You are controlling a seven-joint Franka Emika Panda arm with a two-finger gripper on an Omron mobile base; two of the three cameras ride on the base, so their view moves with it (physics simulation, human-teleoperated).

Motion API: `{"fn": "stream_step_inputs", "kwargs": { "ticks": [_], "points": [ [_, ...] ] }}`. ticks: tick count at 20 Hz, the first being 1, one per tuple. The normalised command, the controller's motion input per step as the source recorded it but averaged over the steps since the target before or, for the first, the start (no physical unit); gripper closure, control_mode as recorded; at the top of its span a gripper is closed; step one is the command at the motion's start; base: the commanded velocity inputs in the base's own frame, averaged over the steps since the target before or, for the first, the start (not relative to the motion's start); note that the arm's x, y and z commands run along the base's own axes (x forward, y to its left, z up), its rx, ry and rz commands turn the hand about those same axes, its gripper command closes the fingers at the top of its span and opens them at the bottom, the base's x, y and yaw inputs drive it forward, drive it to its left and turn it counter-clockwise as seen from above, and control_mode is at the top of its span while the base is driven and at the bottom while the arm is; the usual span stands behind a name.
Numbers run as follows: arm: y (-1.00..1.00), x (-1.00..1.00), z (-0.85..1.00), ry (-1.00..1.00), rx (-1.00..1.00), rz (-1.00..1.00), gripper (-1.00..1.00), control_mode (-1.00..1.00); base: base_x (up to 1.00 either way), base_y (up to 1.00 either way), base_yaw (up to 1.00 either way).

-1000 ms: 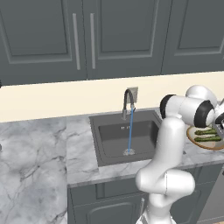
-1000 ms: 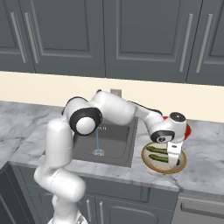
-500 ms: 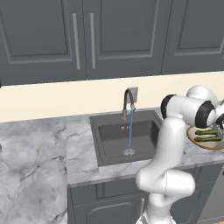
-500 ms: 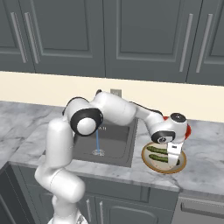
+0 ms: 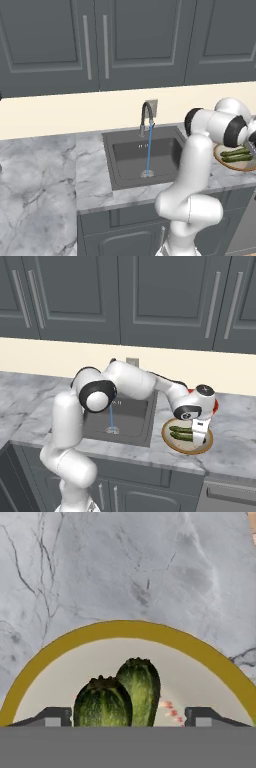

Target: Pick the squashs from the sink and place them in one bowl. Place the onion in the other bowl. Then turn off the sink faucet.

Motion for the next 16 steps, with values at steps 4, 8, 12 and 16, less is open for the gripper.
{"fn": "stream_step_inputs", "kwargs": {
  "ticks": [4, 8, 12, 16],
  "points": [
    [-0.02, -0.35, 0.41, -0.11, 0.00, 0.00, -1.00, -1.00, 0.00, 0.00, 0.00],
    [0.00, -0.42, 0.56, -0.15, 0.00, 0.00, -1.00, -1.00, 0.00, 0.00, 0.00],
    [0.26, -0.42, 0.55, -0.18, -0.03, 0.03, -1.00, -1.00, 0.00, 0.00, 0.00],
    [0.51, -0.29, 0.52, -0.12, -0.07, 0.14, -1.00, -1.00, 0.00, 0.00, 0.00]
  ]
}}
